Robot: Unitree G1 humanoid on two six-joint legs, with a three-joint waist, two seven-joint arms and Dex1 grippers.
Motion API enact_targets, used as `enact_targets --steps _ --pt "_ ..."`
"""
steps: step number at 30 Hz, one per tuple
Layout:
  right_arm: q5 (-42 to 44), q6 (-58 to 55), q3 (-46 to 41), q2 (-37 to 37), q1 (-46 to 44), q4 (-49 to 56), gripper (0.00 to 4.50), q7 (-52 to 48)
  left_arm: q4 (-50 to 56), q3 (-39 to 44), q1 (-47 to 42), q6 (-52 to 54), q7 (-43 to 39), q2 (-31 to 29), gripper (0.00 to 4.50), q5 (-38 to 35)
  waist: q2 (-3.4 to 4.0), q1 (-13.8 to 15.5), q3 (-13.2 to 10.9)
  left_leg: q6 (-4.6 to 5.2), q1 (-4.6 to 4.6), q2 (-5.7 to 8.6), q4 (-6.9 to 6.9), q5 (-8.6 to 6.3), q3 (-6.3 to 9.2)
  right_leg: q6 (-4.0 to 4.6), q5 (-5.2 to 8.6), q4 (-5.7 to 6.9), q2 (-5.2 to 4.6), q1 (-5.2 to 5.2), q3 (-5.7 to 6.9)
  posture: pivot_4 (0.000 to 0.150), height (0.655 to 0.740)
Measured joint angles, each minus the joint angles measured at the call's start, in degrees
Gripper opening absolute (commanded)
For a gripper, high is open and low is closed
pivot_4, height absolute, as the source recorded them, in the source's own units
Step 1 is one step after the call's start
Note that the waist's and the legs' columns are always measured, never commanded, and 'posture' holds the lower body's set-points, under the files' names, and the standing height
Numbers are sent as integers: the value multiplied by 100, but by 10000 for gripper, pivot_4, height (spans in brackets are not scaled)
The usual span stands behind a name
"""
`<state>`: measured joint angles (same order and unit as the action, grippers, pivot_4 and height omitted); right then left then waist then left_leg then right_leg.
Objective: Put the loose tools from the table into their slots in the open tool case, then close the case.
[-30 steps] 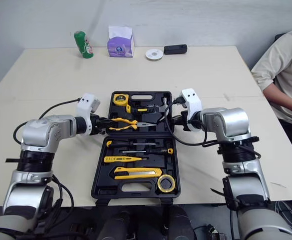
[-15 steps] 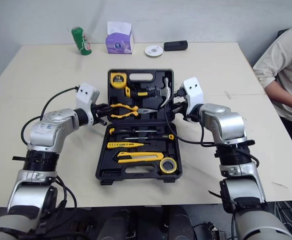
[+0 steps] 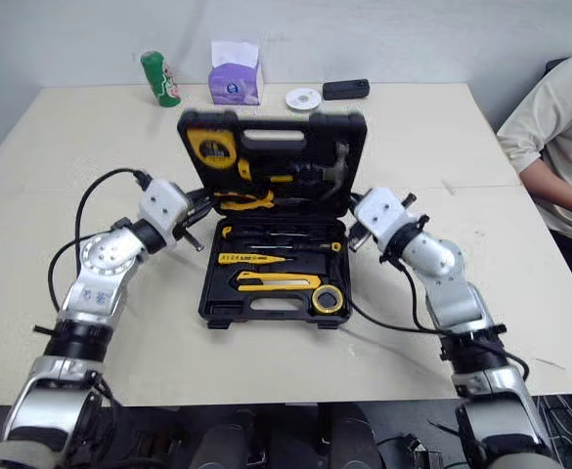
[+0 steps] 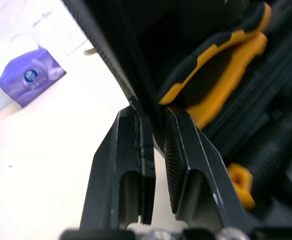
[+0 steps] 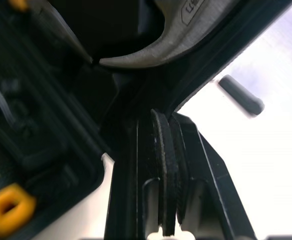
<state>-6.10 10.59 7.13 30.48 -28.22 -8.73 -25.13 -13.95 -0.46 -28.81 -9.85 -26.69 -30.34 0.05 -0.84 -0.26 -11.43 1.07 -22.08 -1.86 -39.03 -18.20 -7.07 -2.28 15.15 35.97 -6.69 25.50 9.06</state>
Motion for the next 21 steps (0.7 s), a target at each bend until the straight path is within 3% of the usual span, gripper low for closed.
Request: enact_targets --steps 3,6,8,10,11,13,16,21 --pt "-131 505 -24 107 428 240 11200 15 744 145 551 382 -34 -124 13541 -107 0 -7 0 1 5 -3 0 0 2 0 0 1 -1 -3 -3 1500 7252" --pt "705 113 -317 742 1017 1336 27235 -803 1876 760 1365 2049 -639 -680 28536 -1234 13 -43 -12 0 4 -11 3 0 5 2 0 1 5 -1 -4 1500 7252" --pt "1055 -182 -485 1038 1214 1599 28058 -1135 2142 1047 1577 2464 -848 -910 36362 -1586 10 -27 -19 1 3 -14 -1 0 15 3 1 -5 6 -6 2 1500 7252" --pt "2516 -1292 -1579 2162 2283 2366 28058 -2449 2848 2314 2754 3793 -1883 -1926 36362 -2725 20 6 -30 10 0 -14 3 -12 18 6 2 -9 9 -5 2 1500 7252" --pt "2986 -1849 -2476 2743 2885 2195 28058 -3133 2668 3232 3314 4417 -2347 -2352 36362 -3033 21 26 -30 13 12 -13 6 -17 18 7 5 -39 12 -22 12 1500 7252" --pt "3356 -2348 -3295 3042 3305 1943 28058 -3698 2315 4036 3558 4855 -2640 -2625 36362 -3215 15 38 -29 36 32 -14 -1 -42 23 7 5 -56 12 -46 18 1500 7252" --pt "3772 -2756 -3691 3053 3598 1895 28058 -4195 1721 4407 3600 4865 -2936 -2825 36362 -3271 34 52 -22 15 91 -44 5 -94 41 16 16 -129 26 -131 24 1500 7252" --pt "3779 -2827 -3668 2931 3639 1742 28058 -4326 1323 4158 3573 4455 -3128 -2859 36362 -3048 45 36 -24 9 79 -48 40 -91 19 19 -7 -124 19 -101 16 1500 7252"
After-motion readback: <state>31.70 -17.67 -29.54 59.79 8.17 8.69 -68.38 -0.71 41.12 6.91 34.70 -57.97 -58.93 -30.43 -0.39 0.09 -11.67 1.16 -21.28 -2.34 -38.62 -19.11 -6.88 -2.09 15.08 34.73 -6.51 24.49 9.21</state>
